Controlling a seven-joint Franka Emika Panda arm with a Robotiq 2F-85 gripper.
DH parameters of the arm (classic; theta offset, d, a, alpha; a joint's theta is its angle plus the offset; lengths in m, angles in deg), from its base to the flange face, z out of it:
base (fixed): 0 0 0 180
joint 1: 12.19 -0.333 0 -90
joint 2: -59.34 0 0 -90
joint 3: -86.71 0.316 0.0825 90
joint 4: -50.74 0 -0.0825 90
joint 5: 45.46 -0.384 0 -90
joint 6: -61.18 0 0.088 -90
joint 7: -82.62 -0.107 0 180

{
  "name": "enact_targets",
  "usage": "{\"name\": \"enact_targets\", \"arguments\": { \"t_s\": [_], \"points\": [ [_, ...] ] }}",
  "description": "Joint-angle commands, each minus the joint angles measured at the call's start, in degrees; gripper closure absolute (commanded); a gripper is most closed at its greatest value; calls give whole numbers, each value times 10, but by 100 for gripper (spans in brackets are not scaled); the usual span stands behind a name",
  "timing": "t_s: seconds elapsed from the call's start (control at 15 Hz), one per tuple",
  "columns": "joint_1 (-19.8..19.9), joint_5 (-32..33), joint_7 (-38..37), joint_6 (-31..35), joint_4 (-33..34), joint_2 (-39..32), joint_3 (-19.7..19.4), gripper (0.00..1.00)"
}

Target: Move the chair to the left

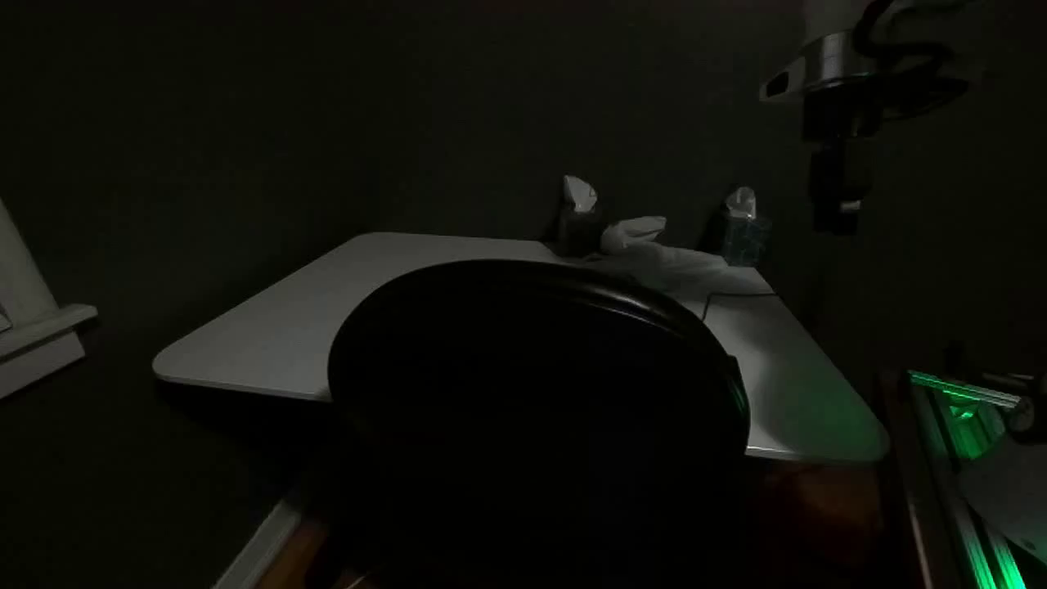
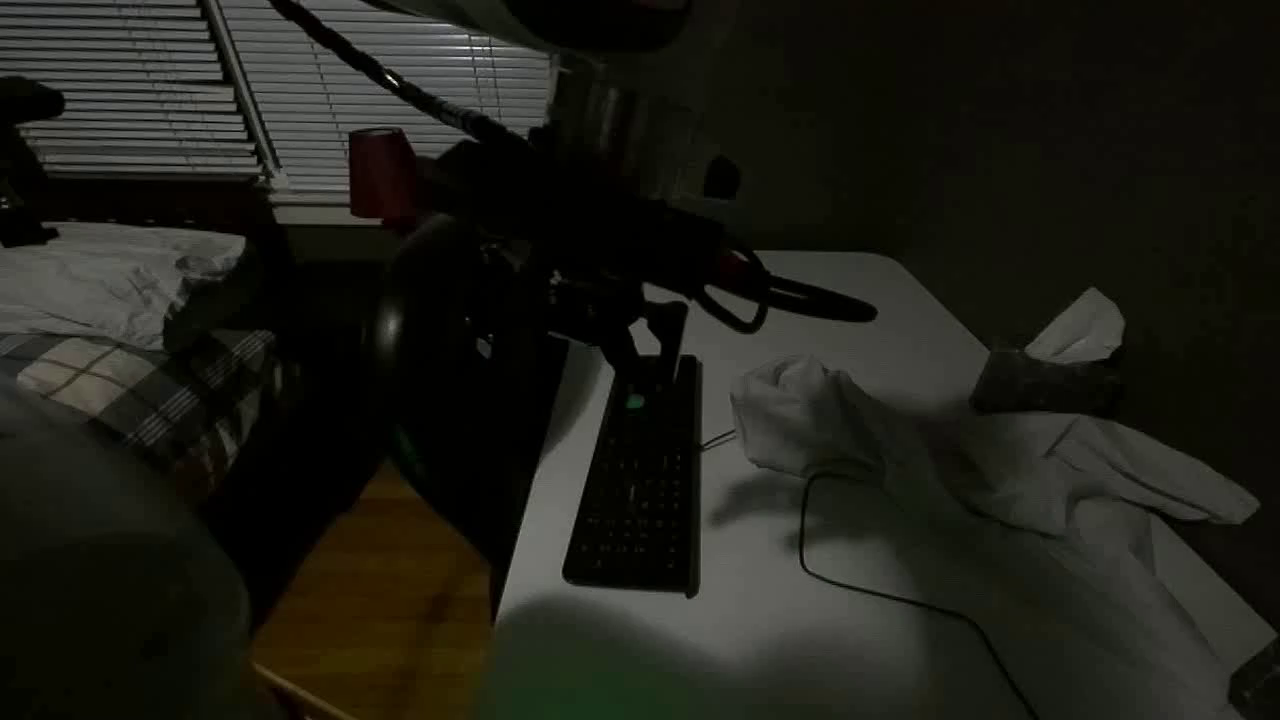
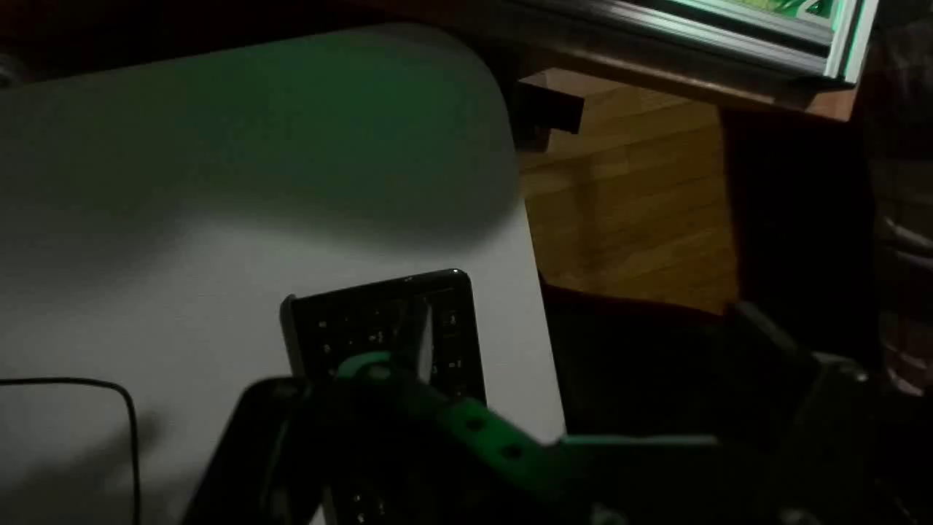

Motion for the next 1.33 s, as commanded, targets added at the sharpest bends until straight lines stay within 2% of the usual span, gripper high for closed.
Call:
{"name": "enact_targets", "arguments": {
  "t_s": [0.0, 0.67, 0.8, 1.07, 1.27],
  "points": [
    [5, -4, 3, -1, 1, -1, 6, 0],
    [5, -4, 3, -1, 1, -1, 6, 0],
    [-11, -24, -16, 19, 14, -29, 17, 0],
    [-32, -105, -130, 78, 54, -105, 64, 0],
    [-44, -176, -212, 104, 109, -190, 92, 0]
  ]
}}
